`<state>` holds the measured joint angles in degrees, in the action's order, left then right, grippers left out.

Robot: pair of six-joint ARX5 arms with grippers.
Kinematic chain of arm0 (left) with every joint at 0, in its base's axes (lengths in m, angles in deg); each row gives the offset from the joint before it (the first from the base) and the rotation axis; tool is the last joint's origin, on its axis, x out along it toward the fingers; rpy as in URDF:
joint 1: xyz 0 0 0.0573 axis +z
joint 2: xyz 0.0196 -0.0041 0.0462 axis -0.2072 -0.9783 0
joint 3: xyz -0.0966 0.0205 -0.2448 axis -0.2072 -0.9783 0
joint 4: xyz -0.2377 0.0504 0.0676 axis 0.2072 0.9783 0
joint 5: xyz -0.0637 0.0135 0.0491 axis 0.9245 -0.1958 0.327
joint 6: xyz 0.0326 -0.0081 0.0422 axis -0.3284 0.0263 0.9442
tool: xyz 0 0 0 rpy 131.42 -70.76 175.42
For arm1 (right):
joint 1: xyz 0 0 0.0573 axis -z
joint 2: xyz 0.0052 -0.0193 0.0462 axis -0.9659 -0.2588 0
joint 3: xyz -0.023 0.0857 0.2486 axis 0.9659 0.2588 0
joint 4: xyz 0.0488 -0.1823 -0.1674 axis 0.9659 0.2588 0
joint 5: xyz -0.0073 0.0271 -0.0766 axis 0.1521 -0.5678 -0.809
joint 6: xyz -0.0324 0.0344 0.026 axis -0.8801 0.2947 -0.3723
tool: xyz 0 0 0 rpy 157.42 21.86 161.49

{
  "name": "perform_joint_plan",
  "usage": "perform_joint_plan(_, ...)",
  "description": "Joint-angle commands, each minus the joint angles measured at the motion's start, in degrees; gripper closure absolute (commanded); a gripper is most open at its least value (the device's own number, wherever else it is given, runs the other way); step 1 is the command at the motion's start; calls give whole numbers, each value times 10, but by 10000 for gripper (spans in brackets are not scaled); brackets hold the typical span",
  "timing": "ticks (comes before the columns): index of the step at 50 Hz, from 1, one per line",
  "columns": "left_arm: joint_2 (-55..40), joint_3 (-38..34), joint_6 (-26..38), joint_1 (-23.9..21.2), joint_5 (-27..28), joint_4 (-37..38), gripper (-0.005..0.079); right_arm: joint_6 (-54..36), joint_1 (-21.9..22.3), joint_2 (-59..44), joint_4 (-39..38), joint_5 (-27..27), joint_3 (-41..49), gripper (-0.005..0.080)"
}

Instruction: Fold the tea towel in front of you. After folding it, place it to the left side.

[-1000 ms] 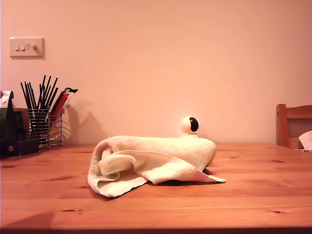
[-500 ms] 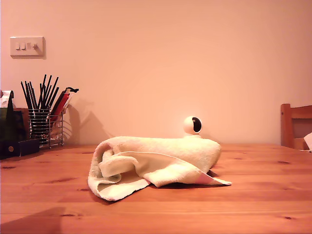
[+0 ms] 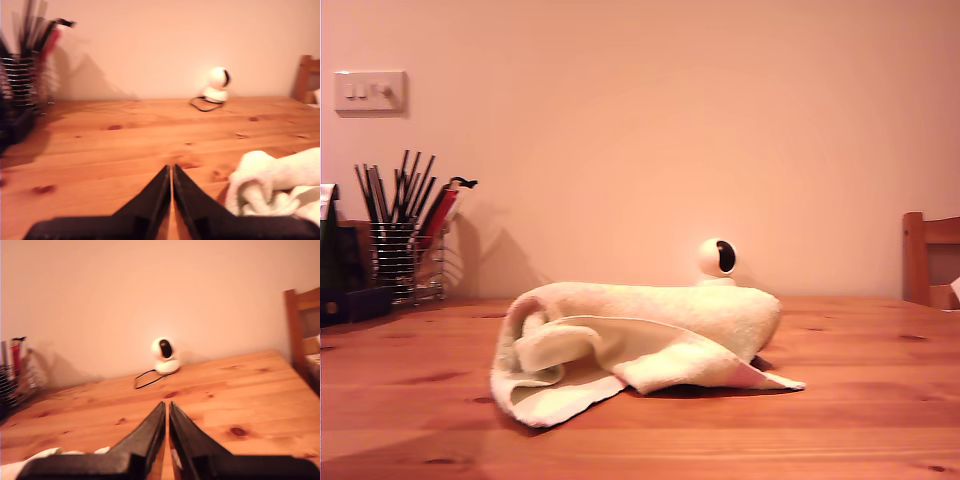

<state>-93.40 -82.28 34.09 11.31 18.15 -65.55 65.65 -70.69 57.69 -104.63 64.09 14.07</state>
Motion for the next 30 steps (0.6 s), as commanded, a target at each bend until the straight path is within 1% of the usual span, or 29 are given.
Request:
perform_joint_plan(1,-2,-19,-2,-6,2,-5,766,5,-10,-2,-7,10,6,763)
perform_joint_plan(8,-2,-19,0,-21,4,-5,766,15,-31,-6,-12,21,6,763)
perform_joint_plan(11,-2,-18,0,-28,8,-6,766,15,-43,-6,-12,44,5,763)
perform_joint_plan(14,-1,-14,0,-35,27,-5,766,15,-56,-6,-11,73,3,763)
perform_joint_plan(17,-1,-5,0,-44,49,2,766,15,-71,-7,1,92,-3,763)
perform_joint_plan(19,-2,6,1,-52,60,17,766,15,-78,-8,16,103,-11,763)
perform_joint_plan(20,-2,12,4,-55,62,27,766,15,-89,-10,24,105,-15,763)
perform_joint_plan(25,-9,50,13,-75,64,80,766,15,-118,-23,68,107,-44,763)
perform_joint_plan(30,-33,99,27,-104,71,127,766,15,-146,-56,99,107,-82,763)
